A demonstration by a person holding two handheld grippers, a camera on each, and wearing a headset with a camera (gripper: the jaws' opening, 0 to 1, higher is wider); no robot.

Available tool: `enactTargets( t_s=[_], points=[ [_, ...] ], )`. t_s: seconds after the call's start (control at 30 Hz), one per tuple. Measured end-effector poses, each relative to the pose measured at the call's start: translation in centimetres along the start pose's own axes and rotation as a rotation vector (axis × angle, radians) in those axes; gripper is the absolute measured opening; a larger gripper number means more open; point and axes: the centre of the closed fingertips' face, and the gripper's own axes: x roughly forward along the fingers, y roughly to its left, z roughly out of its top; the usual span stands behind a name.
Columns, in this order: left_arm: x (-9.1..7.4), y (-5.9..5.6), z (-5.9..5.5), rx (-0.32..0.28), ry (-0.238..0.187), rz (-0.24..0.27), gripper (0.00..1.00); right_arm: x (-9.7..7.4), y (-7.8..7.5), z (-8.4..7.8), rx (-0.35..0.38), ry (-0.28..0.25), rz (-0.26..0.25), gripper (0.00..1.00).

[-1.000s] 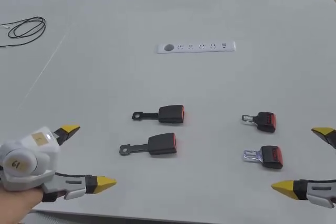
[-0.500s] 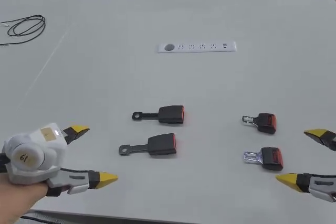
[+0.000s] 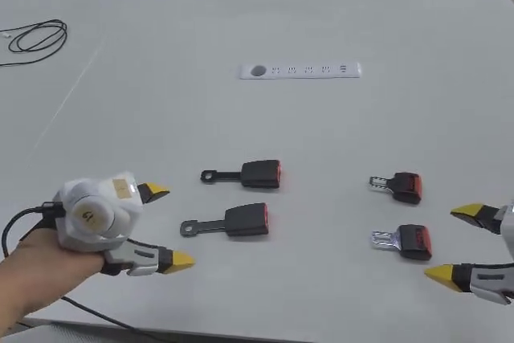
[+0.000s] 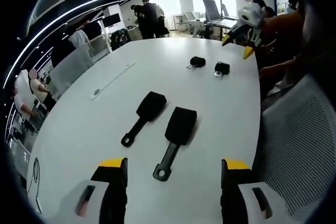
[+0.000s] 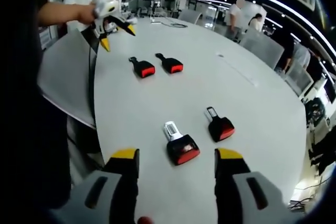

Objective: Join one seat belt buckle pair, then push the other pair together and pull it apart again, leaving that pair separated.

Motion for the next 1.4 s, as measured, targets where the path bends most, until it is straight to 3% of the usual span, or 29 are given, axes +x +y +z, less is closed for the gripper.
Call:
enactTargets(
  t_s=[0.23, 0.37, 0.53, 0.67, 0.83, 1.13, 1.4],
  points=[
    [2.7, -0.4, 0.8, 0.057, 0.023, -0.071, 0.68, 1.3, -0.1, -1.3, -0.067, 0.052, 0.041, 0.59],
    [4.6, -0.6, 0.2, 0.119, 0.074, -0.123, 0.67, 2.0, -0.5, -1.6, -0.107, 0.083, 0.063, 0.58],
    [5.8, -0.8, 0.8, 0.148, 0.085, -0.153, 0.64, 2.9, -0.8, -2.2, -0.173, 0.123, 0.107, 0.56],
    [6.7, -0.9, 1.1, 0.178, 0.098, -0.181, 0.59, 3.3, -0.9, -2.3, -0.161, 0.135, 0.143, 0.52],
    [7.8, -1.0, 1.2, 0.180, 0.117, -0.210, 0.55, 4.0, -0.6, -2.8, -0.179, 0.166, 0.184, 0.49],
    [9.4, -1.2, 1.5, 0.182, 0.133, -0.247, 0.48, 5.3, -1.2, -2.4, -0.183, 0.161, 0.217, 0.44],
    [10.0, -1.2, 0.4, 0.203, 0.175, -0.283, 0.43, 6.2, -0.5, -3.1, -0.216, 0.201, 0.277, 0.40]
  ],
)
